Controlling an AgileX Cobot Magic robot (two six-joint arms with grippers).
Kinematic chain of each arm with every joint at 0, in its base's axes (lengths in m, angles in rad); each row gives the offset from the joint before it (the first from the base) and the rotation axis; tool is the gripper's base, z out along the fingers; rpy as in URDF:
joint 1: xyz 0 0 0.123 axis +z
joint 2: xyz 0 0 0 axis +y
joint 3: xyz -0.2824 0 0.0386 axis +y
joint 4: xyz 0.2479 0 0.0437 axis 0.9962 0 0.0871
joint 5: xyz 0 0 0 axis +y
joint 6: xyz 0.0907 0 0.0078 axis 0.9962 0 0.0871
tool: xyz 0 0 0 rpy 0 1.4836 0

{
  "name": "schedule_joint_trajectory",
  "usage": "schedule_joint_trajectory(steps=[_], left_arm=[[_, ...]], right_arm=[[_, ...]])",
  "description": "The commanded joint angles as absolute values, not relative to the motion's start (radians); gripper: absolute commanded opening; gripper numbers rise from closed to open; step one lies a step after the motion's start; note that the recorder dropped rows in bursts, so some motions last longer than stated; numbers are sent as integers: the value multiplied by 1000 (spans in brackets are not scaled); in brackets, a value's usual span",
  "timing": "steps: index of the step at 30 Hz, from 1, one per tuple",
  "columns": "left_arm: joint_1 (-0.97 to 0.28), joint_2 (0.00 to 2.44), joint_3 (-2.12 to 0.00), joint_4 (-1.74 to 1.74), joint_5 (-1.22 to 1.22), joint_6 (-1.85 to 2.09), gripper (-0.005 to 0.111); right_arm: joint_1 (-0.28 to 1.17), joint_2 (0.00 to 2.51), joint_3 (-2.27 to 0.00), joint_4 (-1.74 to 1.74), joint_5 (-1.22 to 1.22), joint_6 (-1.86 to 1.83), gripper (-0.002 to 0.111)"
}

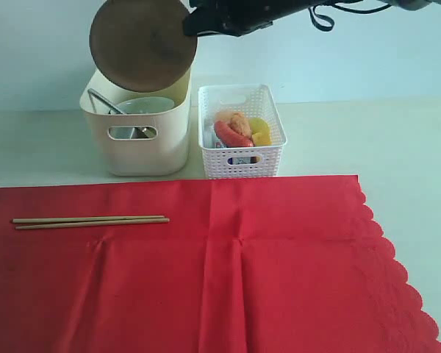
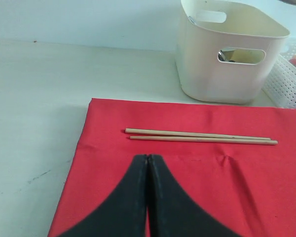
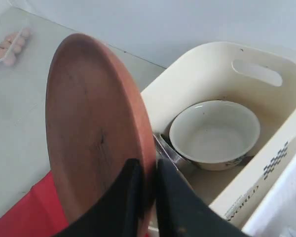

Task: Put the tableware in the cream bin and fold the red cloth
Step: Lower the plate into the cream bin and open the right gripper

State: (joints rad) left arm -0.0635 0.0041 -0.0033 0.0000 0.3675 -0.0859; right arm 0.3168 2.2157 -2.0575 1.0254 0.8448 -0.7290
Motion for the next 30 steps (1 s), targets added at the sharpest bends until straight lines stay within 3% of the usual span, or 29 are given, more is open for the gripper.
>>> schedule_joint_trajectory(steps=[1, 27, 30], left_arm=[[-69, 0, 0, -12, 357, -84, 0], [-69, 0, 0, -12, 357, -84, 0], [-69, 0, 0, -12, 357, -84, 0]], right_arm=[[309, 2267, -2129, 1087, 849, -727, 0], [285, 2438, -2241, 1109, 765, -872, 0], [285, 2454, -2241, 1109, 776, -873, 6]])
